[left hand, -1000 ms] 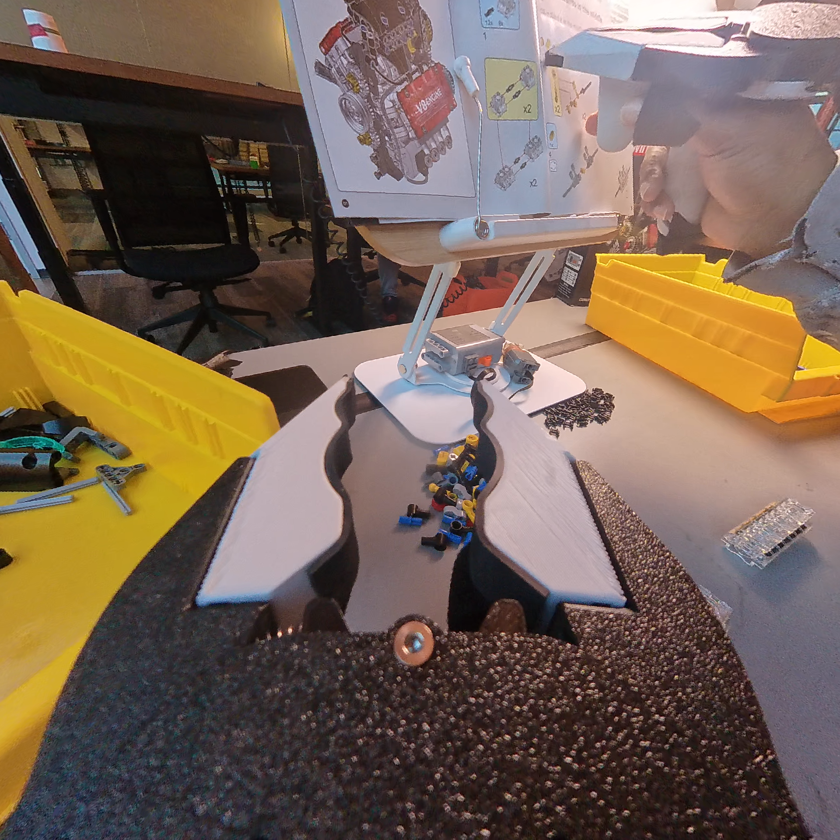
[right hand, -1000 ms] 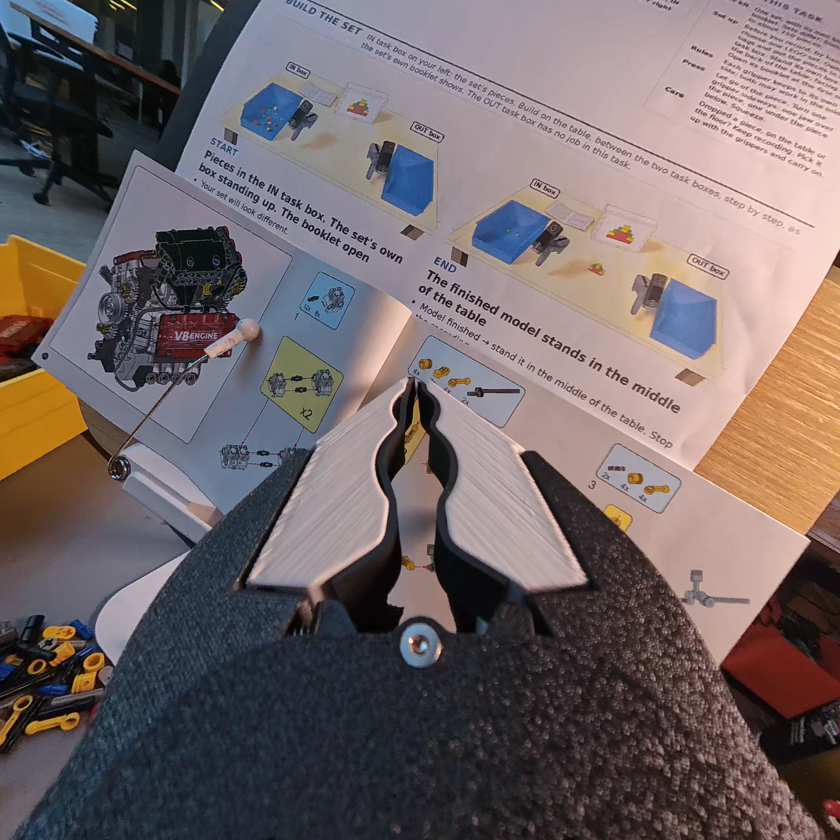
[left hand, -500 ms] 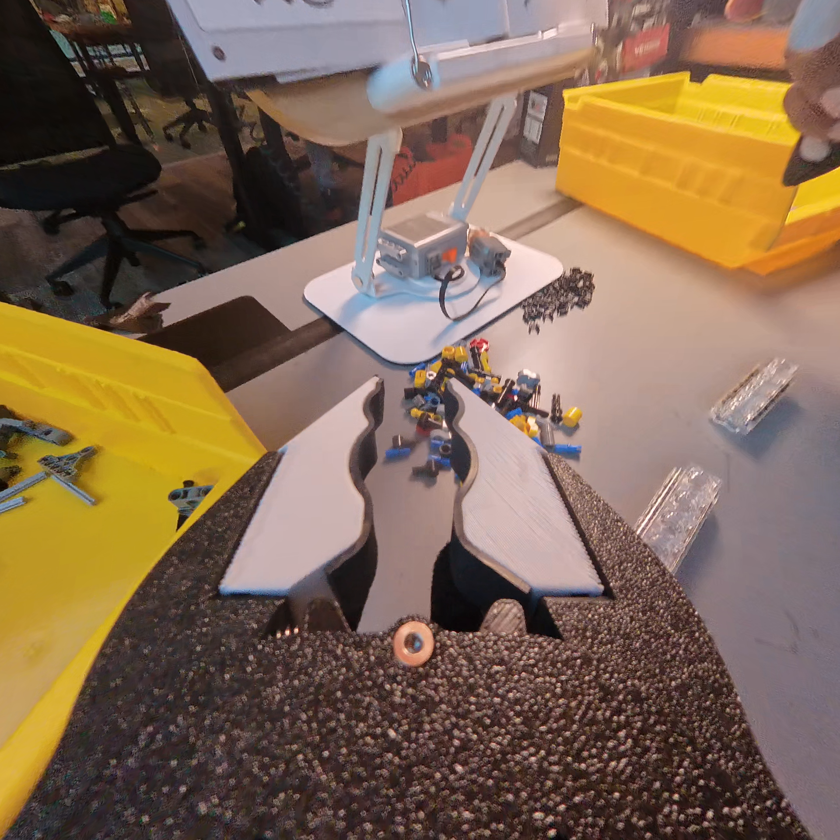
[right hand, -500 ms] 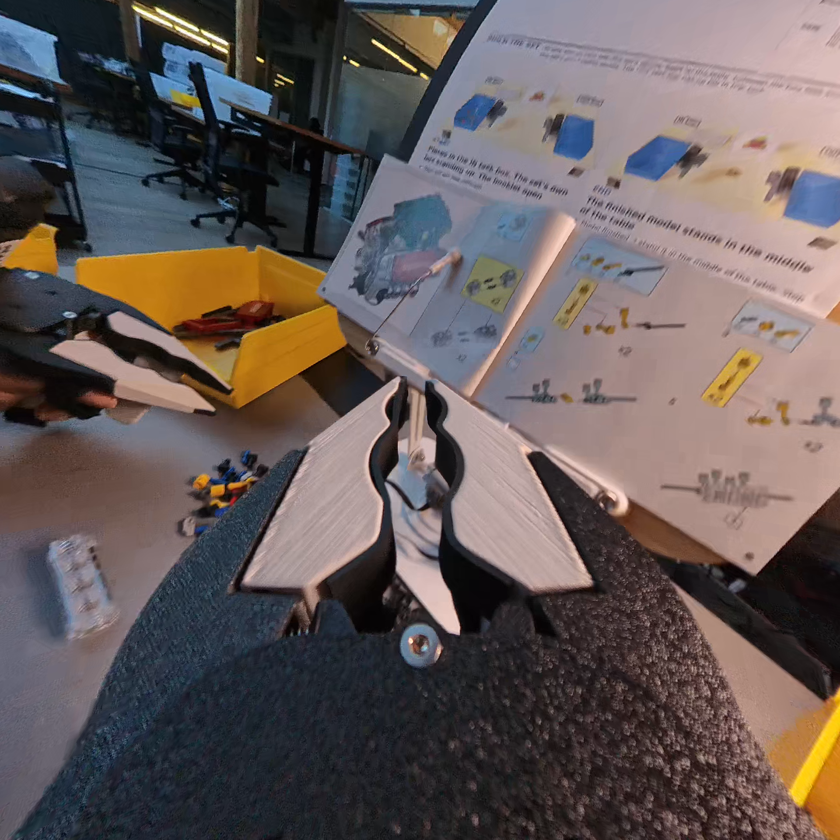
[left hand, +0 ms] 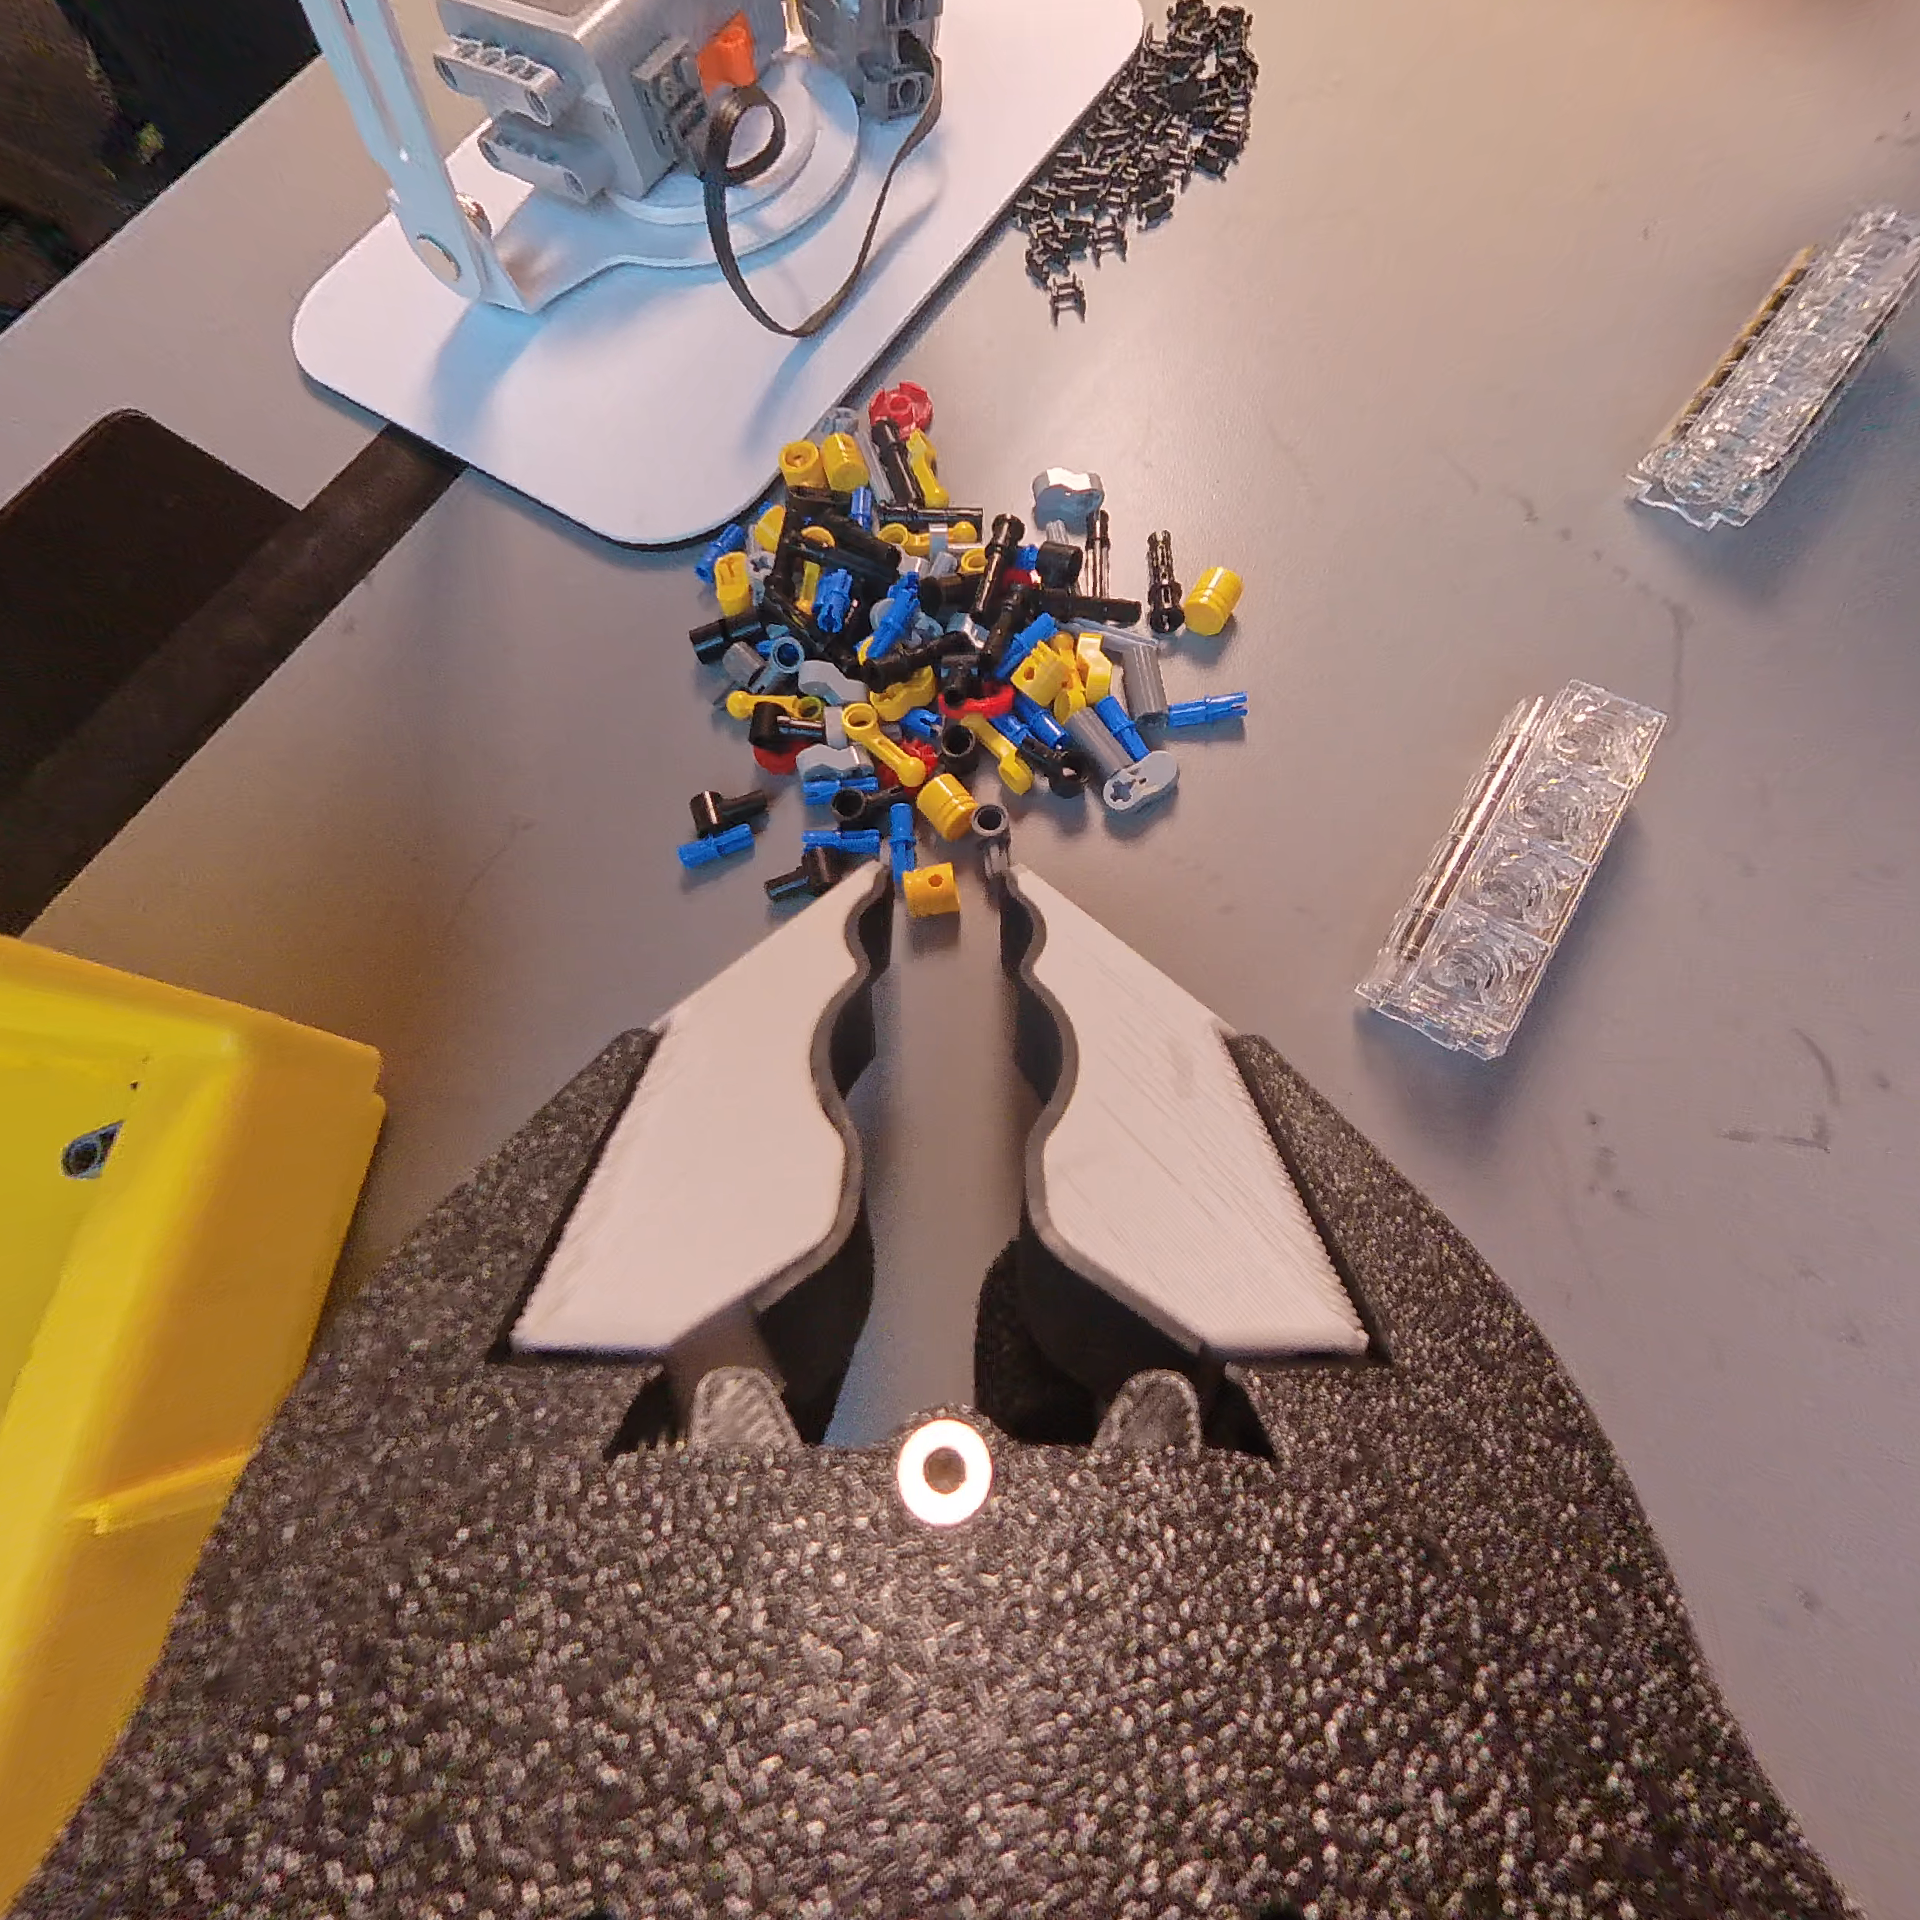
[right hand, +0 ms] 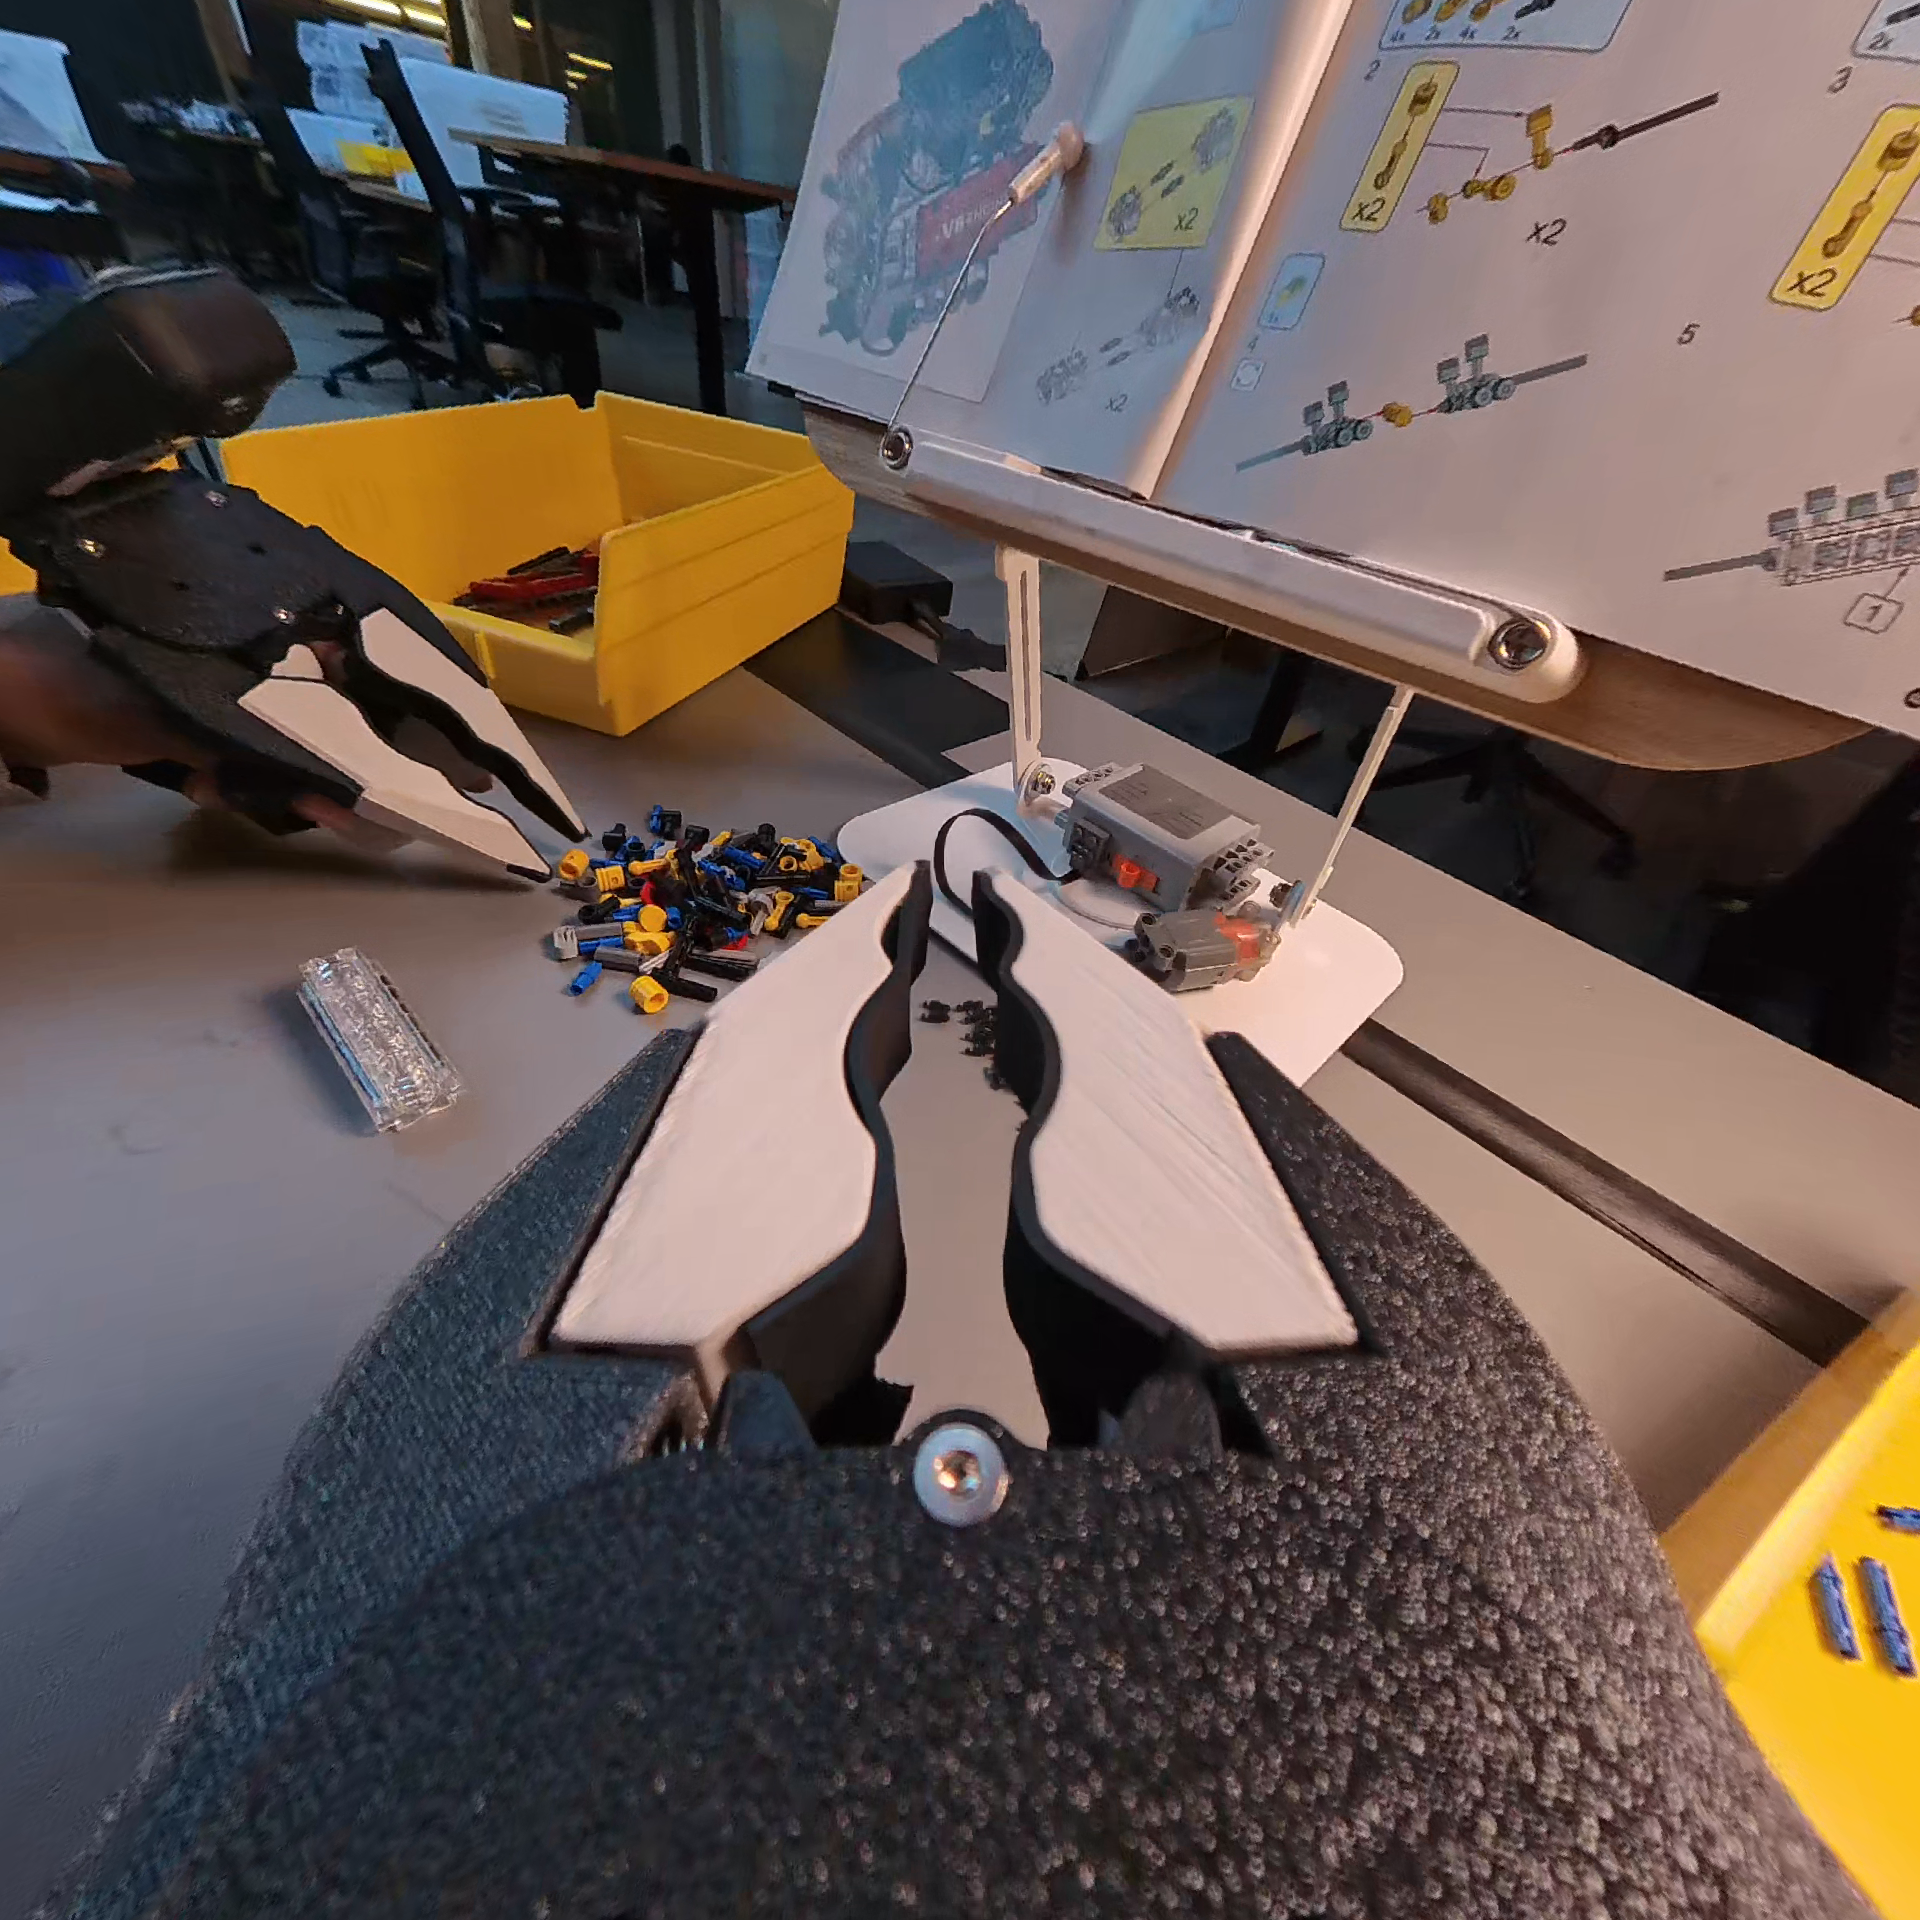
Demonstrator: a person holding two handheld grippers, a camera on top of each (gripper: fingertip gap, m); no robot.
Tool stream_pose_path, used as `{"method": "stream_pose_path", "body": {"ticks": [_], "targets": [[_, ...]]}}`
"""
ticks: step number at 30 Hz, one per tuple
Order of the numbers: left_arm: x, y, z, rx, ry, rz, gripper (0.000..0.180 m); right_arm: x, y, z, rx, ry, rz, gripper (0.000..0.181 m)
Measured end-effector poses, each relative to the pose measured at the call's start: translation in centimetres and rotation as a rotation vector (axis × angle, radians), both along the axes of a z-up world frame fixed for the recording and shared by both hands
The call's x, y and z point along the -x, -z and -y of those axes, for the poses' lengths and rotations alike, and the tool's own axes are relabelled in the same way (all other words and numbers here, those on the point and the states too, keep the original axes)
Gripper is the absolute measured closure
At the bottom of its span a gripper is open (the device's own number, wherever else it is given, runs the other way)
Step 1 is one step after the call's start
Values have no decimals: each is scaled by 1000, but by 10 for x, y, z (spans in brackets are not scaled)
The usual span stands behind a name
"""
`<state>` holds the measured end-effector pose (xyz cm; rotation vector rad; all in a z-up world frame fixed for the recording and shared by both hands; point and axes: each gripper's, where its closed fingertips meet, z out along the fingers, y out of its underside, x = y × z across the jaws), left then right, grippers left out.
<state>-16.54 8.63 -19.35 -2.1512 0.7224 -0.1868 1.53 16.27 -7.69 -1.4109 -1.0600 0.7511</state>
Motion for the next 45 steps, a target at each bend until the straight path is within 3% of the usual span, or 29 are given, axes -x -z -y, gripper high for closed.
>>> {"method": "stream_pose_path", "body": {"ticks": [15,25,29,33,37,45], "targets": [[1,0,-1,-9,7,-22,172,-3,7,0,18,-25,-17,174],[-11,-34,-8,-128,7,162,172,-2,16,1,6,-40,8,173],[-44,-62,3,-234,165,282,172,6,18,14,-36,-106,27,171],[-86,-54,28,-178,373,247,172,16,24,32,-118,-176,91,171],[-118,-29,46,-92,504,117,172,18,30,33,-144,-176,127,171],[-135,-2,53,-63,560,-88,170,12,29,23,-103,-141,105,171]]}}
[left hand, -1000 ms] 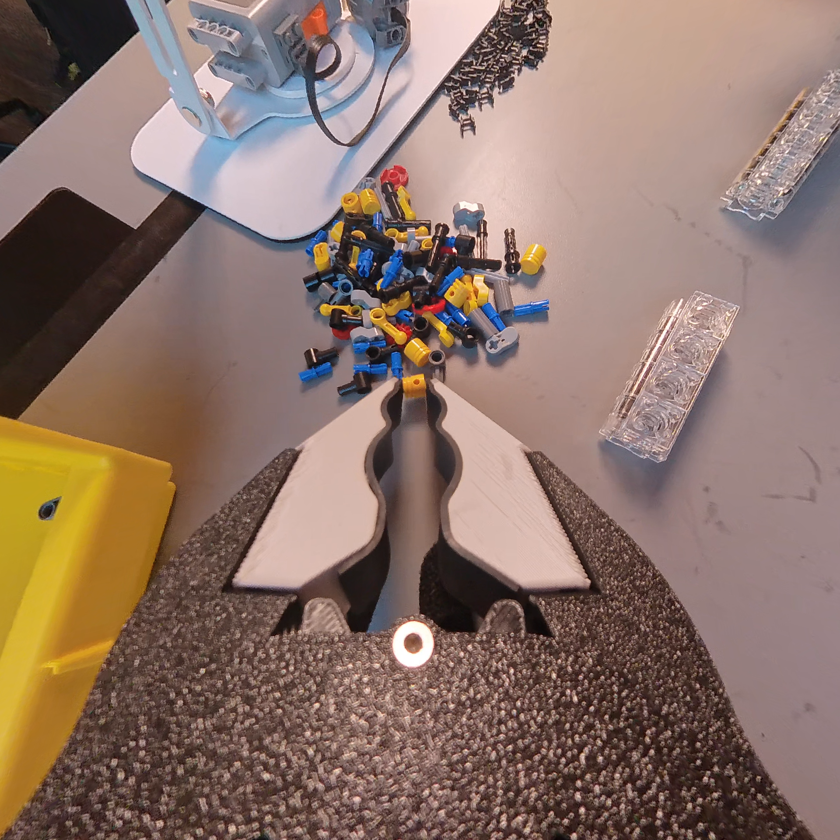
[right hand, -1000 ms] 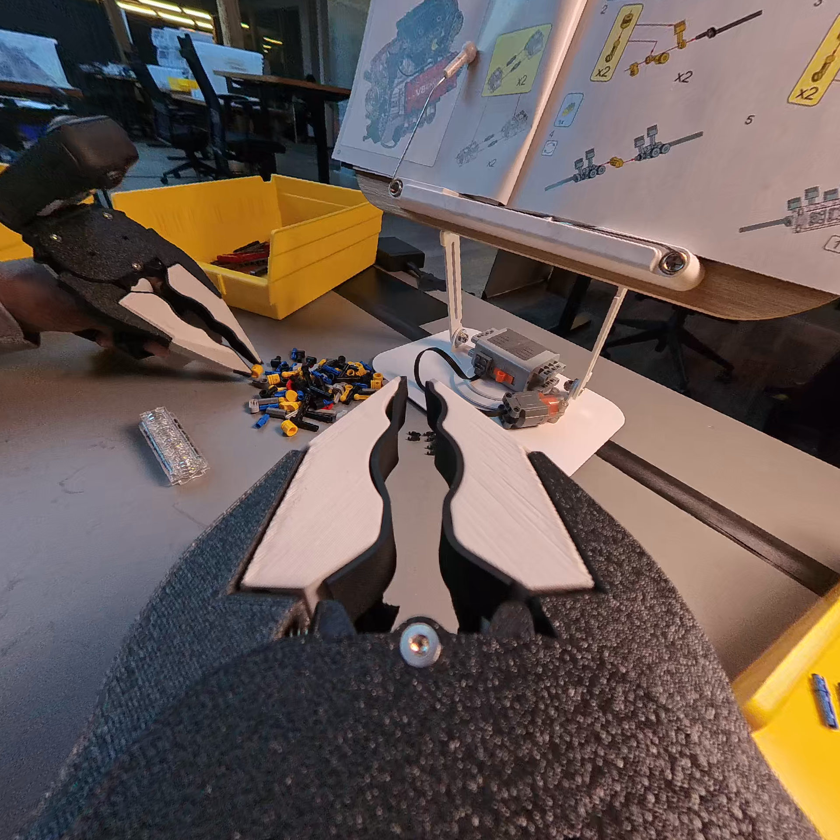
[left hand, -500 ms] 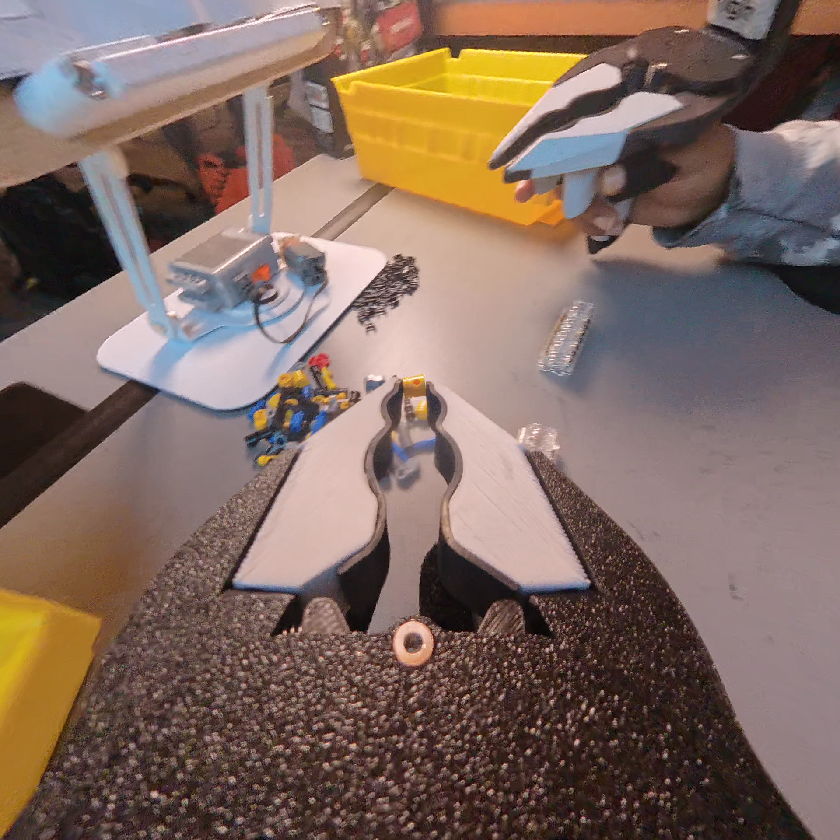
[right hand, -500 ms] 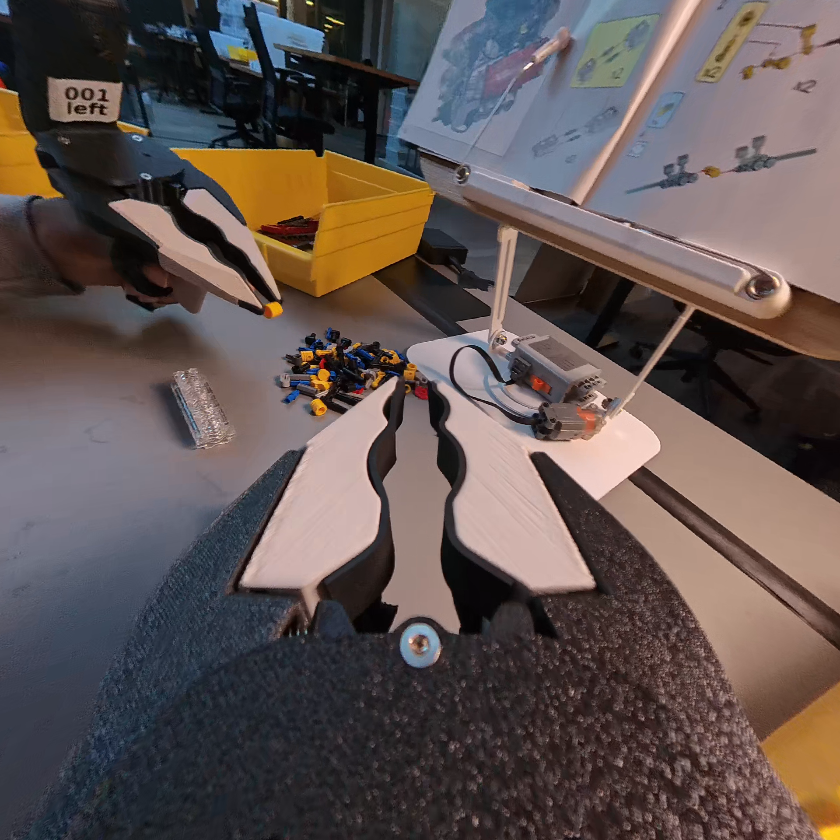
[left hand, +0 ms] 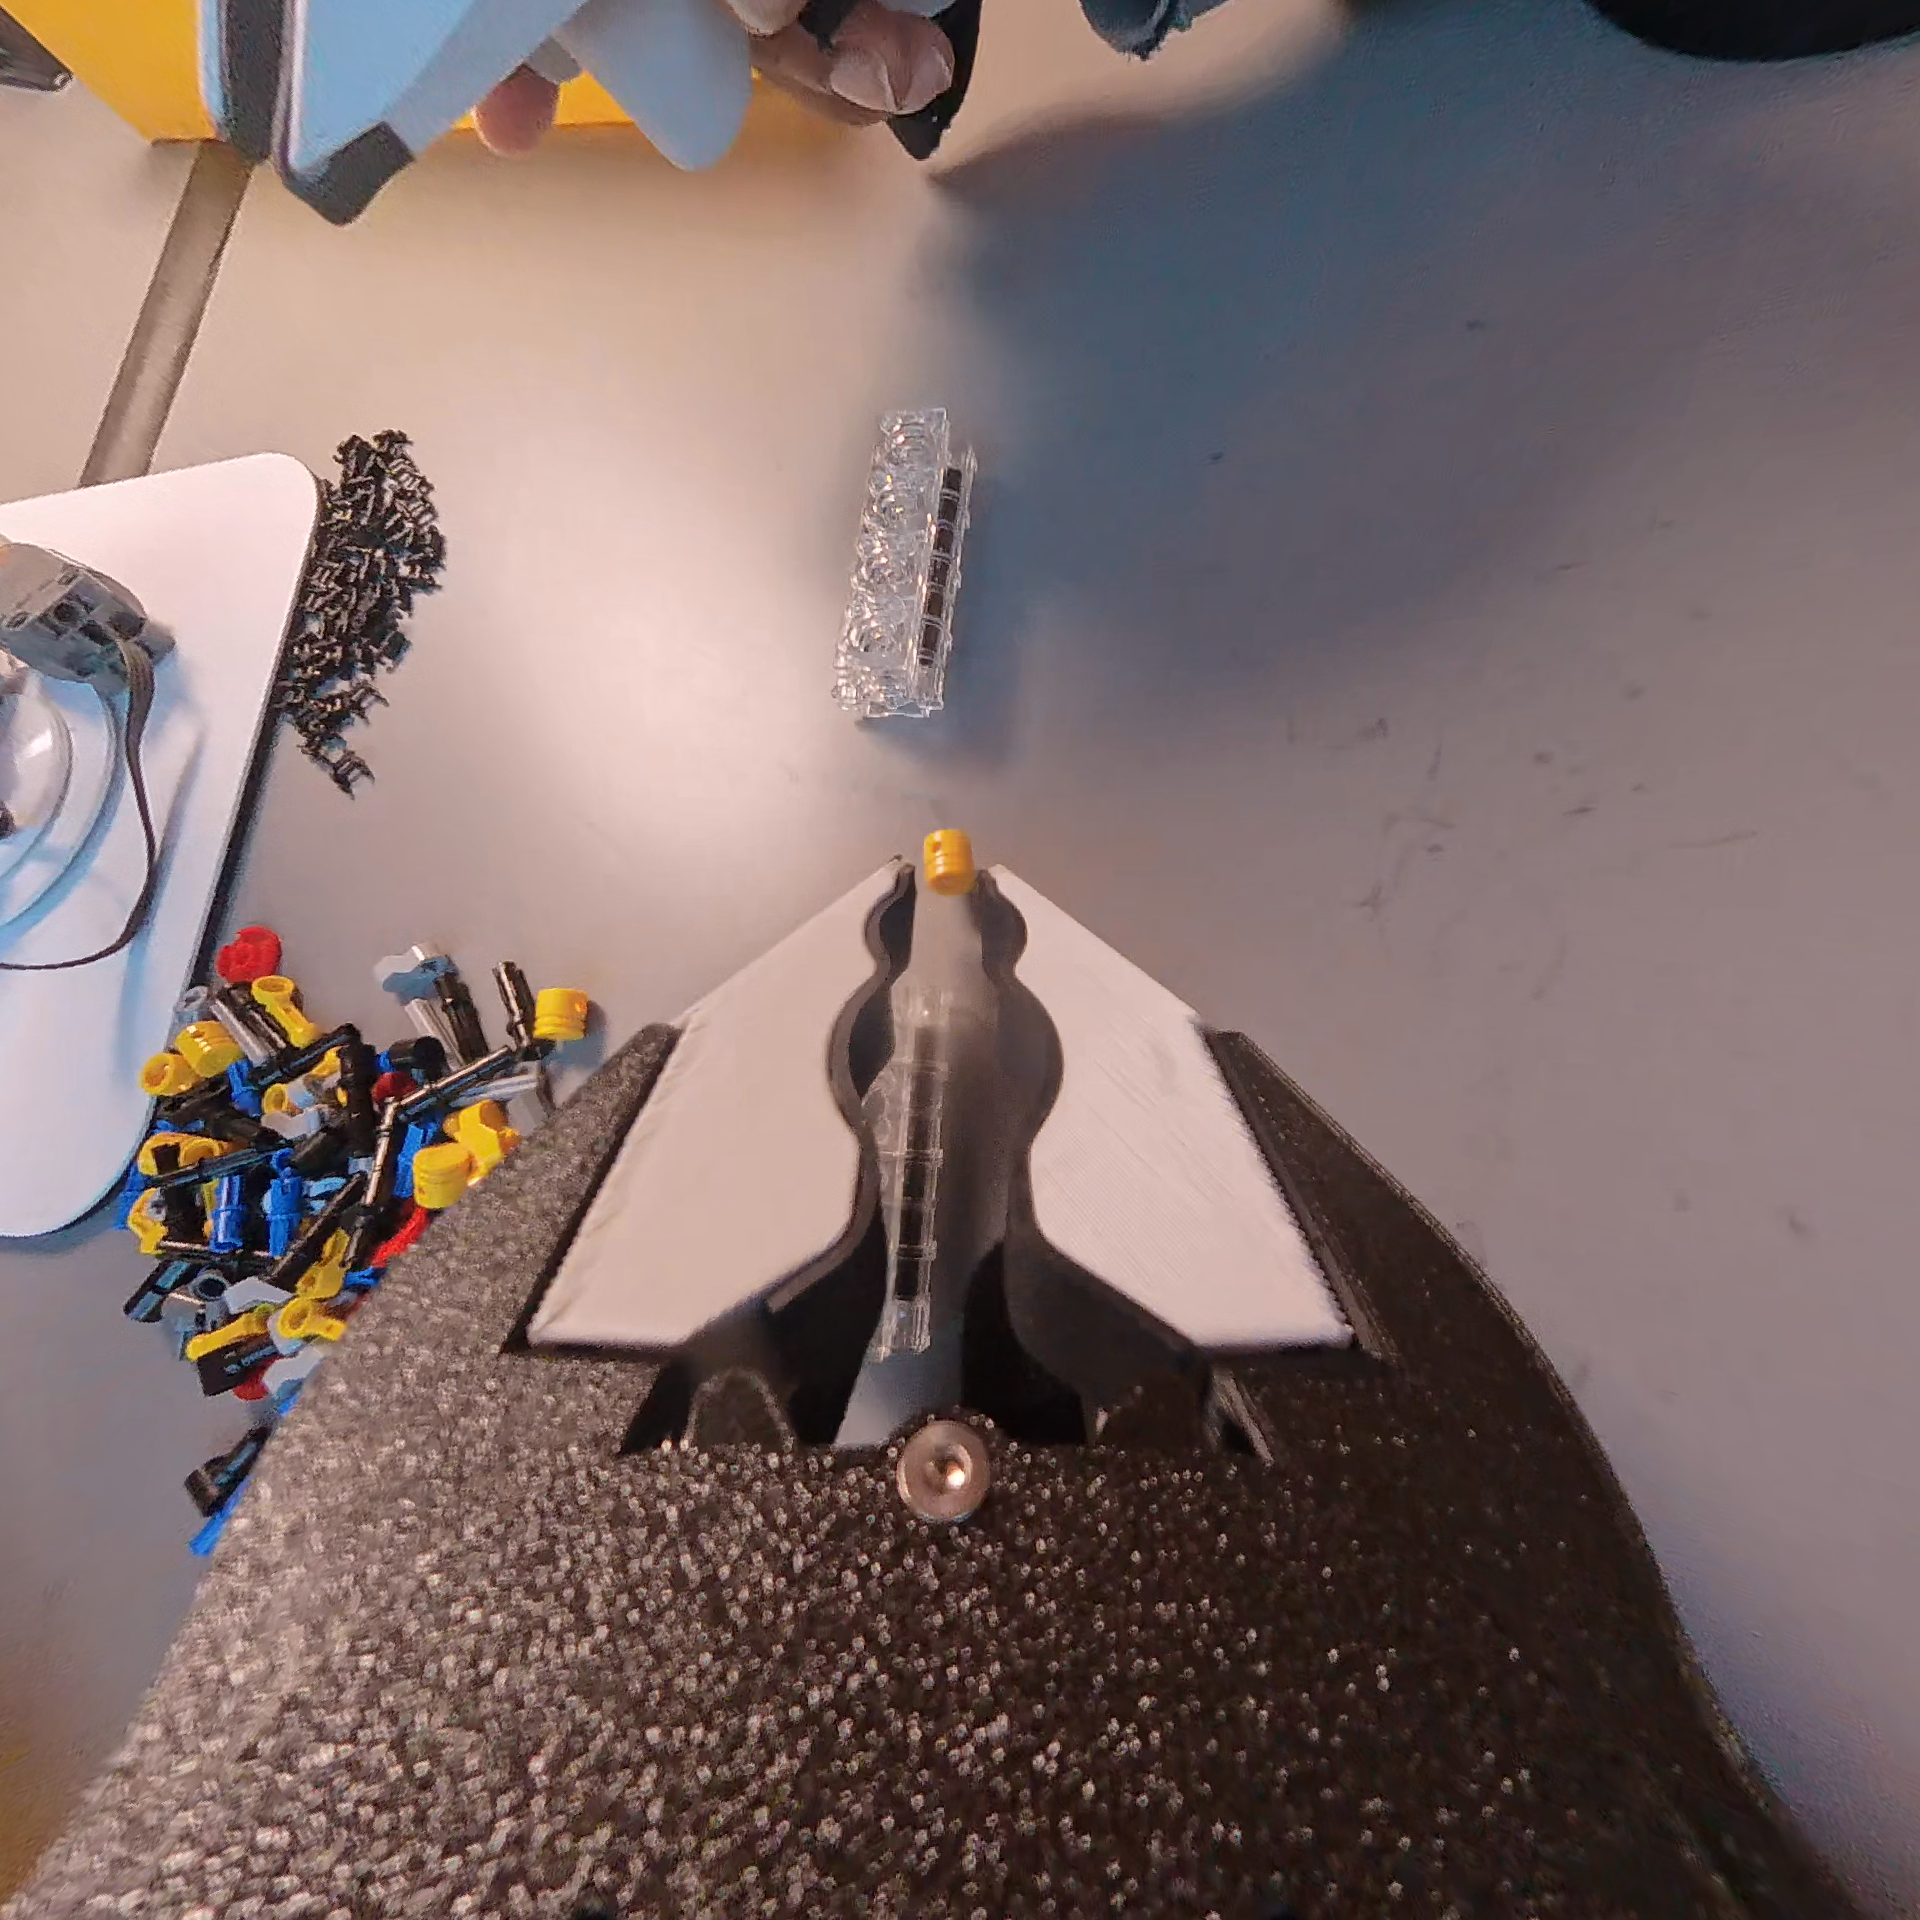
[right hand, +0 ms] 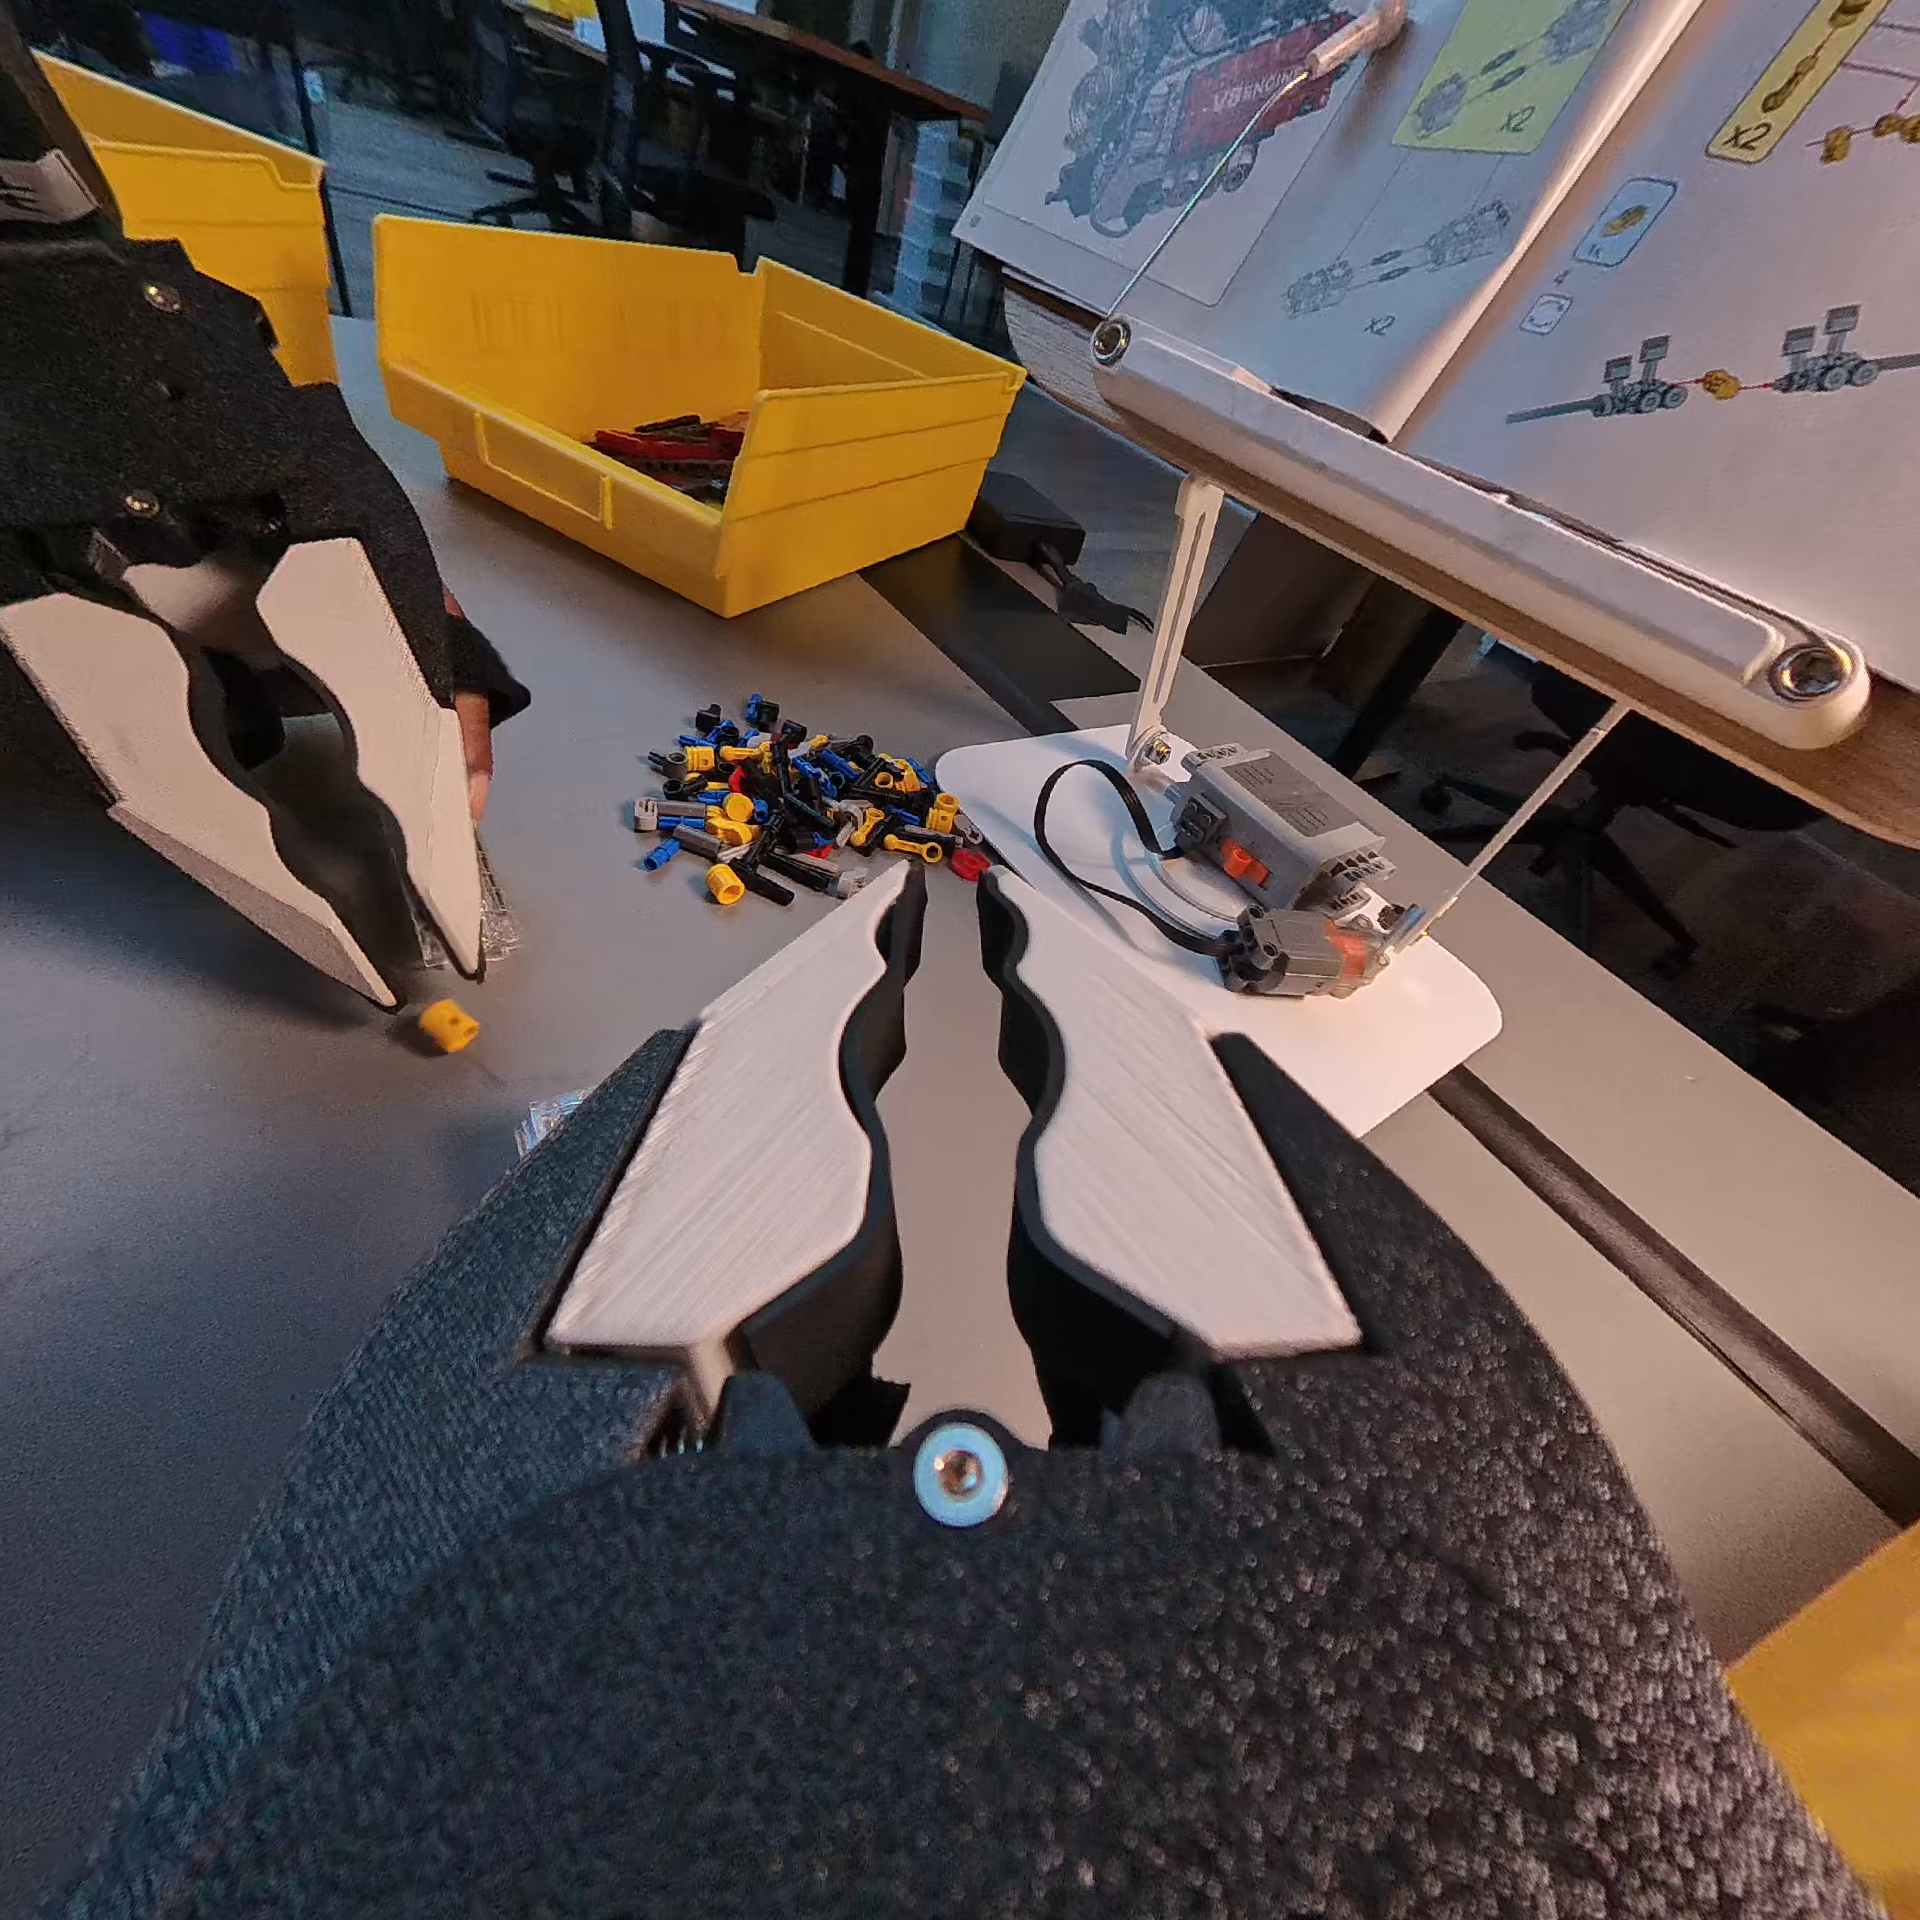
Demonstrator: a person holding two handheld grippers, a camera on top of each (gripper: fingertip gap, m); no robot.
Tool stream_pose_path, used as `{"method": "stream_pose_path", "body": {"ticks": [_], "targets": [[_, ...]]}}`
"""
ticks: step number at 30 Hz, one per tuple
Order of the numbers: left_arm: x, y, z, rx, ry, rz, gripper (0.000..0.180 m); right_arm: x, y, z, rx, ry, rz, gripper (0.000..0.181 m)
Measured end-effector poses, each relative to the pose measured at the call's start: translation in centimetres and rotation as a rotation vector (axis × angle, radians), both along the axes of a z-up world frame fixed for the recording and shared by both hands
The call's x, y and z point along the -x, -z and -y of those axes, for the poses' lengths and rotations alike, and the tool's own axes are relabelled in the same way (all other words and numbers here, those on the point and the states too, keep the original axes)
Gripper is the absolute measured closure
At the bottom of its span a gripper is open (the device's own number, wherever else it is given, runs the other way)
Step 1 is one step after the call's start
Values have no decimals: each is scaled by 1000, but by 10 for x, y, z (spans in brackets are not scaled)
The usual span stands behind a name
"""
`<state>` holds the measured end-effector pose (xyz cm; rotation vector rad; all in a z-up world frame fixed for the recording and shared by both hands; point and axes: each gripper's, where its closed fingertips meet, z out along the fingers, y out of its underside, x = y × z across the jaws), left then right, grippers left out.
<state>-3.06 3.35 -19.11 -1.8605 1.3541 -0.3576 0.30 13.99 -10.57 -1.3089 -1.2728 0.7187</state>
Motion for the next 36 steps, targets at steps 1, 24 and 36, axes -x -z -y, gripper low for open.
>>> {"method": "stream_pose_path", "body": {"ticks": [1,24,36], "targets": [[1,1,0,-8,-2,-14,167,0,0,0,2,0,1,171],[132,-1,-70,22,-647,124,166,-1,81,165,112,-726,574,154],[105,-37,-63,-14,-525,296,165,22,72,144,23,-610,446,171]]}}
